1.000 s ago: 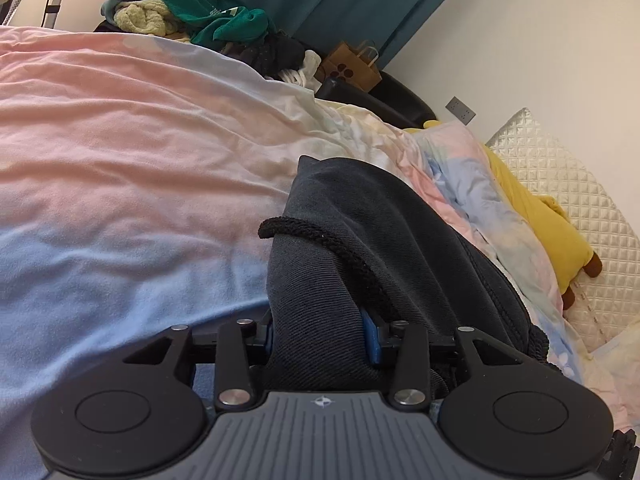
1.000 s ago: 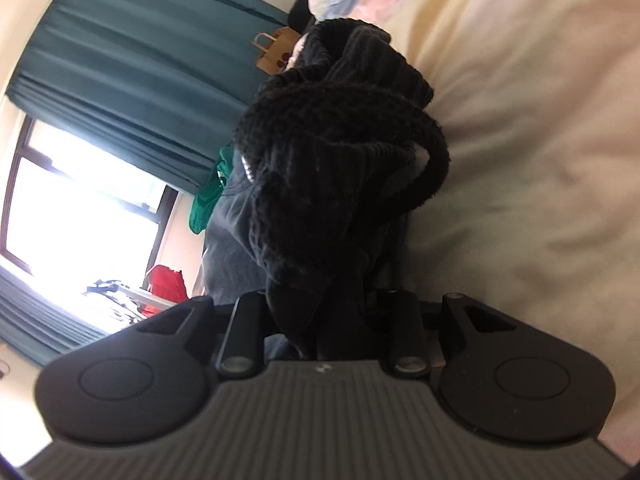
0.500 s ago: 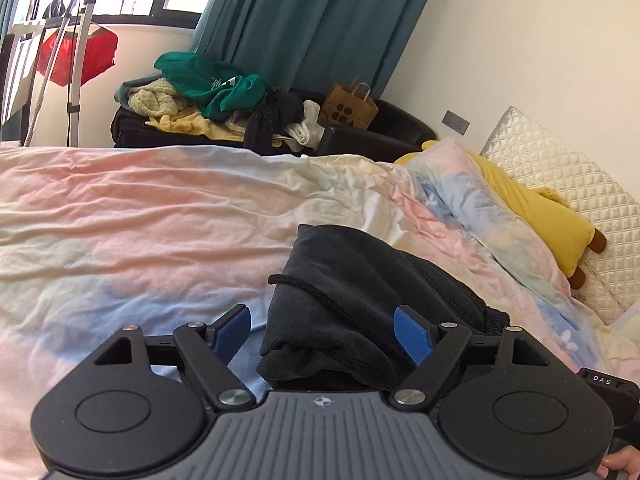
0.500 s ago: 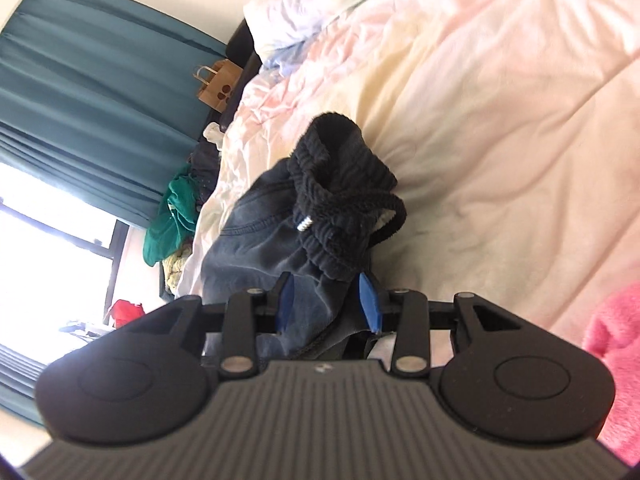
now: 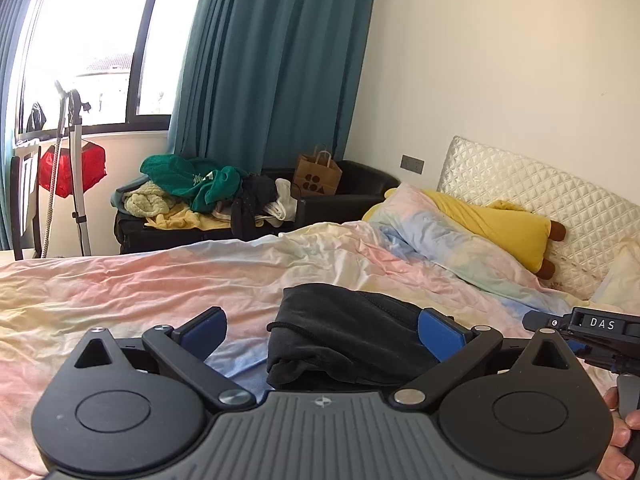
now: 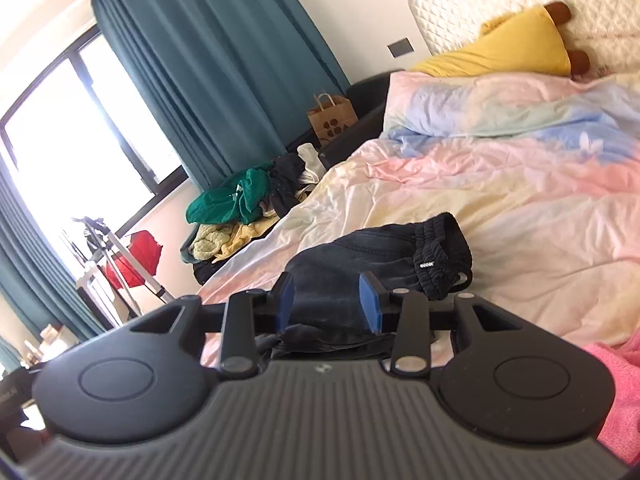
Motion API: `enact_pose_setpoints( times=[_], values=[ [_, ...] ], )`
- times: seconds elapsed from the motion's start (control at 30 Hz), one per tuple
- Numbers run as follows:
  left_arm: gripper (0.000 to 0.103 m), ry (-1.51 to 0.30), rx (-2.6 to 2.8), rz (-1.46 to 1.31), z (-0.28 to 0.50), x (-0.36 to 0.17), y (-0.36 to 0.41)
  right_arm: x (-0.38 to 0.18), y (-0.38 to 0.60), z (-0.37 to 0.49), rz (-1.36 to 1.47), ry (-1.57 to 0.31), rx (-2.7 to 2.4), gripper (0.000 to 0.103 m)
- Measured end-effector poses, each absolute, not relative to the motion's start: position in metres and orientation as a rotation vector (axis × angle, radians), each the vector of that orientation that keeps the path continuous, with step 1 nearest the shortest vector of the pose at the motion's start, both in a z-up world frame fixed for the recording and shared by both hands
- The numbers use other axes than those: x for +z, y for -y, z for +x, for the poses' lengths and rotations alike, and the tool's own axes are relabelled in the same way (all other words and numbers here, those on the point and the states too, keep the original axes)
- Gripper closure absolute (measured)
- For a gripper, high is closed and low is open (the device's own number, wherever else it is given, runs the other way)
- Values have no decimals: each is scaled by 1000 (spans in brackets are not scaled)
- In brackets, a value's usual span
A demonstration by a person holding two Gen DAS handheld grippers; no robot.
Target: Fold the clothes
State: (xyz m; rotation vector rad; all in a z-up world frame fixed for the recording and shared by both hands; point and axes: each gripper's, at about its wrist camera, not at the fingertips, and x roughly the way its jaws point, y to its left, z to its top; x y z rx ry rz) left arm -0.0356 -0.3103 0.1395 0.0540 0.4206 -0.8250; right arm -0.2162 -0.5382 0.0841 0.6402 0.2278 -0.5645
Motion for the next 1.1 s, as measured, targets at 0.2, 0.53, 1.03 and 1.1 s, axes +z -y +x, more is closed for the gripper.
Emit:
enact_pose_setpoints(
  times=[0.2,0.53,1.03,1.1],
  values=[
    [0,-354,-808,74,-82,149,269,110,476,-237,502,-177,-534,29],
    [0,-312,-739,102,-112,121,213,90,408,-237,309,-159,-550,1],
    [0,-390,-700,94,-80,63,196,24,360,-194,192,-266,-580,0],
    [0,-398,-698,95,-78,59,197,22,359,-192,188,-265,-585,0]
  ],
)
